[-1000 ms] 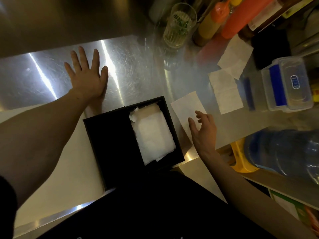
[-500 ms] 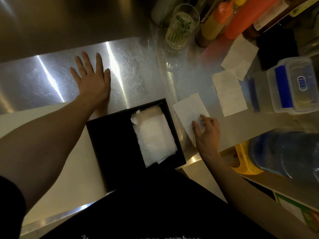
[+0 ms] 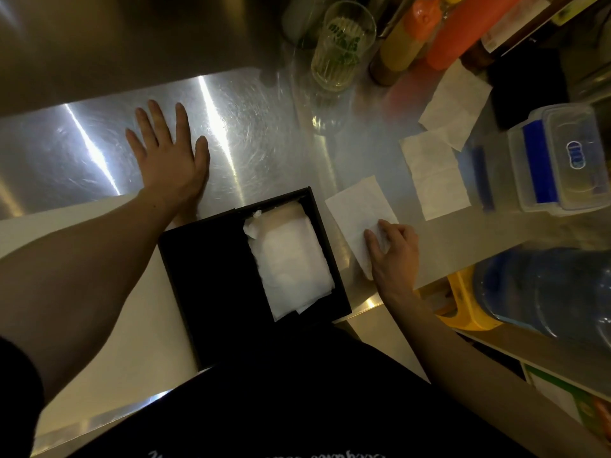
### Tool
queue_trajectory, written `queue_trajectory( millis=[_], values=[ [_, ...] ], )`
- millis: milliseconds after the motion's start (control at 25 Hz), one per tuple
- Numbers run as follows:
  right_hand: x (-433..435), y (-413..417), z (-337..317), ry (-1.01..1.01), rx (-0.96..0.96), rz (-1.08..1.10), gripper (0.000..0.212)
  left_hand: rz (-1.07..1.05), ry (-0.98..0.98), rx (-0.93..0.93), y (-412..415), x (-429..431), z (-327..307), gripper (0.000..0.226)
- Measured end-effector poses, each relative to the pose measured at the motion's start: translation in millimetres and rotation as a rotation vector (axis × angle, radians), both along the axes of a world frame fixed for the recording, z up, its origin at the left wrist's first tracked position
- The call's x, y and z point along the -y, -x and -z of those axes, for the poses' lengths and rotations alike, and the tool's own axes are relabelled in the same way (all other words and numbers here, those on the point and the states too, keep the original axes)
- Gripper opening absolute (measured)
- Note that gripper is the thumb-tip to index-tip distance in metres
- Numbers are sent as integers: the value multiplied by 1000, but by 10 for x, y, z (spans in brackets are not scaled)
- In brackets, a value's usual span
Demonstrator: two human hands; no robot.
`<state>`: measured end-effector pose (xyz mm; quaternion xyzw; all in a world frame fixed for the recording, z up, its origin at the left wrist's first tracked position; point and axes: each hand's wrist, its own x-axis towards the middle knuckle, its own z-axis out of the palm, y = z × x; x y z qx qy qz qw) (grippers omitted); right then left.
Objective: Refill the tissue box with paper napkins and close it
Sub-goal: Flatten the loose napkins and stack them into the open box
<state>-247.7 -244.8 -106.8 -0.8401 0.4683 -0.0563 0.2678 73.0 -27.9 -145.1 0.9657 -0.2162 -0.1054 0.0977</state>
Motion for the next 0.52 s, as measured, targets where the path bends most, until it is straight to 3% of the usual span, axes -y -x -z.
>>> queue_trajectory(
  millis=[520],
  values=[
    [24,-102,-3,43,-13,-6,24,-4,10,37,6,-17,27,67]
  ],
)
